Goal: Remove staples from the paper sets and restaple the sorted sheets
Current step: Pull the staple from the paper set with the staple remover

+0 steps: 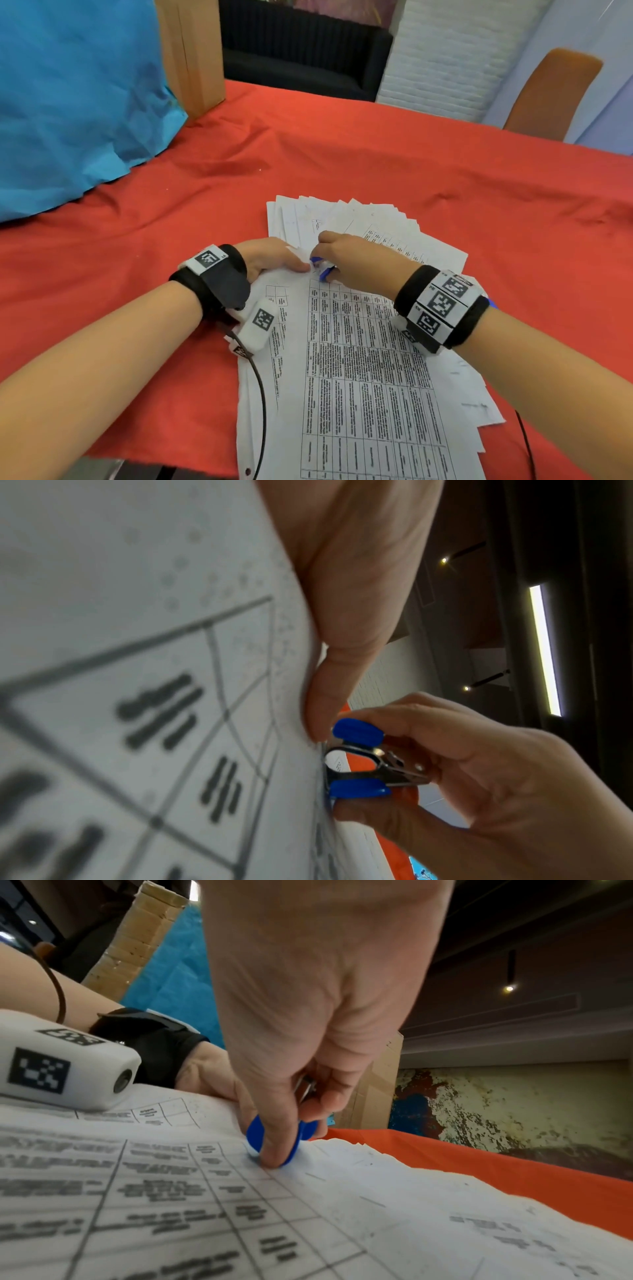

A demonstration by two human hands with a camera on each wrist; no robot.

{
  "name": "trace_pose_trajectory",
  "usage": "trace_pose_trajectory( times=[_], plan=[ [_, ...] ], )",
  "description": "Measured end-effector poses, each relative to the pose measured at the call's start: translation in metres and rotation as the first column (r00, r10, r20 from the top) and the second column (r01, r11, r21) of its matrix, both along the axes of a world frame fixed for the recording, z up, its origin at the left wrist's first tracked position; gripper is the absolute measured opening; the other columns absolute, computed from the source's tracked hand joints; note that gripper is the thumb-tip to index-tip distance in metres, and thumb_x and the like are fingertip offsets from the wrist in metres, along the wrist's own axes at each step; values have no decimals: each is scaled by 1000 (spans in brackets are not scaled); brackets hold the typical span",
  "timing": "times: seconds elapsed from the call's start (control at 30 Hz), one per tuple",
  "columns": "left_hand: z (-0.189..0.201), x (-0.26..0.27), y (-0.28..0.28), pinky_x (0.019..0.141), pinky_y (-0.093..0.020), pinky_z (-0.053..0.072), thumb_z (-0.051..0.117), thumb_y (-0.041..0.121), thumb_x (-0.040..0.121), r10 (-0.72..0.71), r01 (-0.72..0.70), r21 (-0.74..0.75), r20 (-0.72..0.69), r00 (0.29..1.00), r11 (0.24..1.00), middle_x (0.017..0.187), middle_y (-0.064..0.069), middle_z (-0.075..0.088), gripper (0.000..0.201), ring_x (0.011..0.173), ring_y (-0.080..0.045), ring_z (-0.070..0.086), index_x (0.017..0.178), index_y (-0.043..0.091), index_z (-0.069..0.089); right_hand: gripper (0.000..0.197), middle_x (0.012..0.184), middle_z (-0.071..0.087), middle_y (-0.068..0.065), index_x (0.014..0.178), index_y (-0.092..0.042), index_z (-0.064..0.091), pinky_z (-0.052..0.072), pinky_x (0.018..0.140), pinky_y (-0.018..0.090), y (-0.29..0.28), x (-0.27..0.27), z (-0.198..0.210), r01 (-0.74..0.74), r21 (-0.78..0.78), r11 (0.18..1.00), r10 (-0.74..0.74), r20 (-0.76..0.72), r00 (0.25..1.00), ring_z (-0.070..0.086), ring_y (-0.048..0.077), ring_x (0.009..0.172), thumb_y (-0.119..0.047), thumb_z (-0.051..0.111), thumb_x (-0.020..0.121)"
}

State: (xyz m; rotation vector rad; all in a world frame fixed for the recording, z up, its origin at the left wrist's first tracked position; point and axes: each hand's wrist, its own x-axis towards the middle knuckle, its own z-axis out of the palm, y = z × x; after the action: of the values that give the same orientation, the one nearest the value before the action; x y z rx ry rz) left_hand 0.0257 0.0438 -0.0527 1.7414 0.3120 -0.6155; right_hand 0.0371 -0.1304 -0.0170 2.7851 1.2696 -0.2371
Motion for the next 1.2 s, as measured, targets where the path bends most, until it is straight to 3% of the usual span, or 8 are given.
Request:
trace_pose_trajectory(
  times=[0.23,0.37,0.6,0.73,0.83,1.03,1.13,1.2],
  plan=[
    [0,0,0,90,-48,52,69,7,80,0,0,-11,-23,1000,1000,104,-22,69,25,98,-37,66,104,1,66,24,112,46,3,117,-10,60,30,49,27,12,-5,8,-74,-203,976,94,92,991,47,19,68,-8,53,94],
    [1,-1,2,88,-47,53,69,6,78,-10,9,-14,-50,999,1000,106,-23,69,37,97,-37,67,114,-2,63,24,110,44,5,115,-7,60,31,51,30,18,-11,11,-117,-250,961,155,139,978,37,13,60,-3,50,93],
    [2,-2,3,95,-53,48,69,5,76,-27,27,-9,-62,998,1000,109,-24,67,39,104,-40,64,114,-2,63,19,105,40,3,113,-9,59,34,54,29,18,-7,6,-124,-205,971,151,122,981,44,17,66,-12,53,94],
    [2,-4,-3,82,-40,56,77,12,76,-5,1,81,49,999,997,96,-17,72,26,86,-30,68,100,6,70,27,102,42,-2,114,-13,58,38,67,28,5,5,-3,27,38,999,-24,-82,996,49,17,78,-25,62,91],
    [2,-5,-6,88,-48,54,78,11,74,-11,4,112,66,998,994,100,-18,71,32,94,-34,68,105,6,69,30,105,51,0,115,-14,60,38,77,26,-7,12,-11,110,177,978,-75,-192,979,50,18,90,-27,64,89],
    [5,-6,-11,84,-43,56,78,8,74,27,-43,148,107,994,988,97,-13,71,25,92,-31,68,96,10,68,19,97,64,-4,108,-17,62,43,67,8,-21,21,-16,294,290,911,-165,-396,903,60,11,85,-24,64,90],
    [4,-4,-12,88,-45,54,80,11,73,11,-37,203,125,992,978,99,-10,70,24,95,-30,67,92,14,64,17,92,69,3,109,-8,60,52,74,12,-26,22,-18,438,358,825,-132,-631,764,67,11,79,-16,59,94],
    [4,-3,-15,90,-44,53,81,16,72,-9,-32,260,153,988,965,103,-10,69,39,97,-29,66,107,11,64,20,92,69,8,112,-1,58,55,79,18,-30,22,-20,528,393,752,-70,-750,658,67,13,79,-11,56,95]
  ],
)
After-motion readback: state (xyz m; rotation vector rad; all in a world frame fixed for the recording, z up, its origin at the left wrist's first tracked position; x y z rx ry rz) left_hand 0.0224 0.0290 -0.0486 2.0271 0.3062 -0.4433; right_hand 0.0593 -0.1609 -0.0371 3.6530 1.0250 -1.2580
